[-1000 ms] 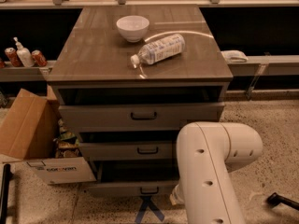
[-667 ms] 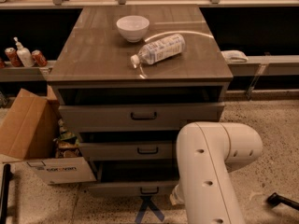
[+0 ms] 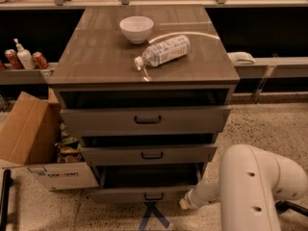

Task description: Close bottom drawer

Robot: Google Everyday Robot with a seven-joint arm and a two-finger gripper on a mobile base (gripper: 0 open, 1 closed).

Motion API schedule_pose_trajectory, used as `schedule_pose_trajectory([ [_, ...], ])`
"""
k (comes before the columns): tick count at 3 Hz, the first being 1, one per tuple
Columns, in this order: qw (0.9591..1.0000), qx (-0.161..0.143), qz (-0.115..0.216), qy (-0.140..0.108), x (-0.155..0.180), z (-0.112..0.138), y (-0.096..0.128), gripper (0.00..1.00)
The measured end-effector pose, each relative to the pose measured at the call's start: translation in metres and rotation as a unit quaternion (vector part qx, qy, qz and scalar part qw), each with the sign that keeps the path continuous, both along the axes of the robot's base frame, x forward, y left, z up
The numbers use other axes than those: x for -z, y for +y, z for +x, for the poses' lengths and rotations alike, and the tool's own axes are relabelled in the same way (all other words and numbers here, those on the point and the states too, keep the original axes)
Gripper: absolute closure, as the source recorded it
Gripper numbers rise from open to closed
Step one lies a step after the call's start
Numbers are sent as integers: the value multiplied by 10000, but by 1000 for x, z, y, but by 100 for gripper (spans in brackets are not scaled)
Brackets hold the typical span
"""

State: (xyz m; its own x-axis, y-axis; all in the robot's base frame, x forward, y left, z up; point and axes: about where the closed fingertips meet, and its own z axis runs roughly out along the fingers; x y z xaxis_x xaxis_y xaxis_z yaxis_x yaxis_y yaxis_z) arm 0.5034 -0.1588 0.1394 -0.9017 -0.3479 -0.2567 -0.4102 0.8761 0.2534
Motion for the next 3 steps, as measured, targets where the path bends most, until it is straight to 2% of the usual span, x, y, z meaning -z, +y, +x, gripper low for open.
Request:
schedule_pose_trajectory([
  [1,9980,-184,376,-477,-2,25,-12,100],
  [2,9928,-381,538,-996,-11,58,-10,100],
  [3,9898,-445,548,-1238,-15,77,-4,100],
])
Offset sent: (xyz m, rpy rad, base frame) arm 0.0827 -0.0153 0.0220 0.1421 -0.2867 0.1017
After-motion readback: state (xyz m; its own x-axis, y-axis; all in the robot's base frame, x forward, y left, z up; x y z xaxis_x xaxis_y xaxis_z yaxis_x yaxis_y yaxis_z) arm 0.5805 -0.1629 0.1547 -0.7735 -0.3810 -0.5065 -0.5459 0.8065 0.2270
